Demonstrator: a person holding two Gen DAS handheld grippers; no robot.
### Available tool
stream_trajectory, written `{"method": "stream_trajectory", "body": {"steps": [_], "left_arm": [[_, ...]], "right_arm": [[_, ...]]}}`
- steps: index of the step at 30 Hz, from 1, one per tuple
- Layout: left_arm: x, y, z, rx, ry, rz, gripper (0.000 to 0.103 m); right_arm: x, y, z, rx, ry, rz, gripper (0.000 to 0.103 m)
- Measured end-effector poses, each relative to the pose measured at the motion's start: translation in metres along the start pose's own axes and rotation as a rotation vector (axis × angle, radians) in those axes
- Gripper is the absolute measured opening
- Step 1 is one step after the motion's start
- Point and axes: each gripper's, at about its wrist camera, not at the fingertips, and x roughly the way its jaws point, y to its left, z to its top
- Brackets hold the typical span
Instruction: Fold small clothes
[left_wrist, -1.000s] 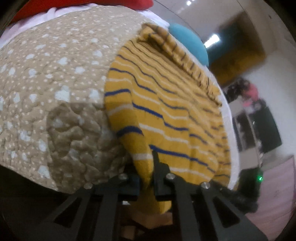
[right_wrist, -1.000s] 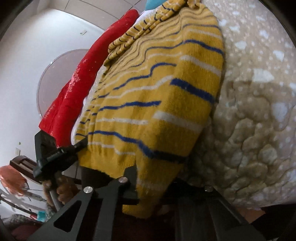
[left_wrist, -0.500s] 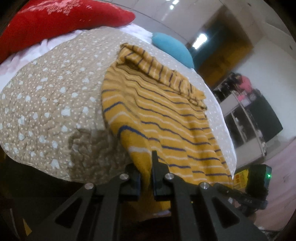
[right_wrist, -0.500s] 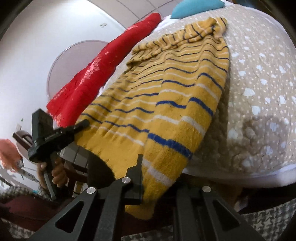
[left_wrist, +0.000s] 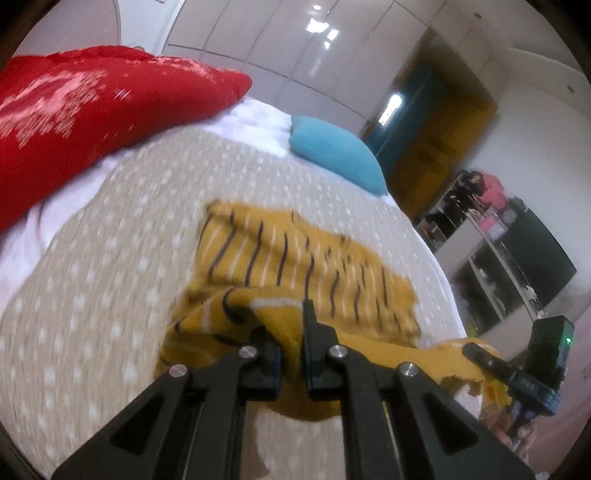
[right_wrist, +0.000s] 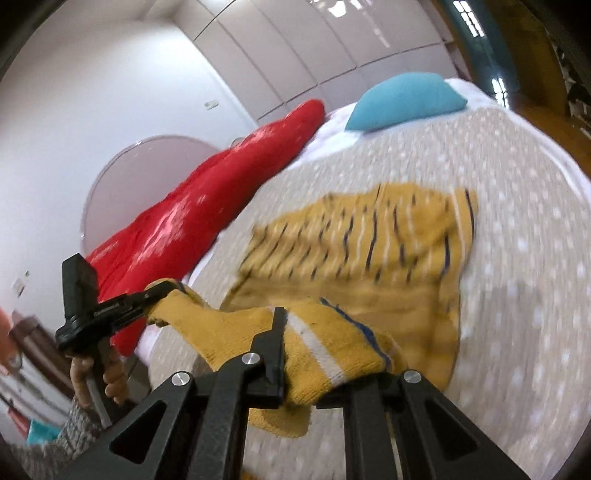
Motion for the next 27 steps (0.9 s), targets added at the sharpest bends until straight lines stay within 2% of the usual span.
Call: {"method": "stream_trajectory", "body": {"steps": [3, 6, 11, 14, 17, 20, 23, 25, 27], "left_arm": [[0.032, 0.002, 0.027, -0.02, 0.022, 0.017, 0.008], [0.068, 0.006, 0.043, -0.026, 0.058, 0.049, 0.008], [0.138, 0.013, 0.06, -0.009, 0.16, 0.119, 0.009], [0.167, 0.02, 0.076, -0.036, 0.184, 0.13, 0.011], [0.187, 0.033, 0.091, -0.115, 0.191, 0.093, 0.013], [0.204, 0.051, 0.102, -0.23, 0.215, 0.024, 0.02], [0.209, 0.068, 0.105, -0.355, 0.208, -0.083, 0.033], [0.211, 0.072, 0.106, -0.385, 0.2, -0.098, 0.039], [0.211, 0.075, 0.109, -0.384, 0.194, -0.083, 0.042]], "right_arm": [[0.022, -0.015, 0.039, 0.032, -0.002, -0.01, 0.01], [0.05, -0.037, 0.062, 0.078, 0.034, -0.023, 0.01], [0.097, -0.084, 0.08, 0.207, 0.095, -0.024, 0.012], [0.119, -0.116, 0.089, 0.324, 0.102, 0.009, 0.014], [0.139, -0.143, 0.101, 0.437, 0.104, 0.057, 0.017], [0.154, -0.164, 0.109, 0.519, 0.103, 0.11, 0.031], [0.163, -0.18, 0.116, 0.602, 0.077, 0.166, 0.048], [0.164, -0.189, 0.118, 0.655, 0.045, 0.196, 0.058], [0.162, -0.195, 0.123, 0.681, 0.021, 0.186, 0.058]]}}
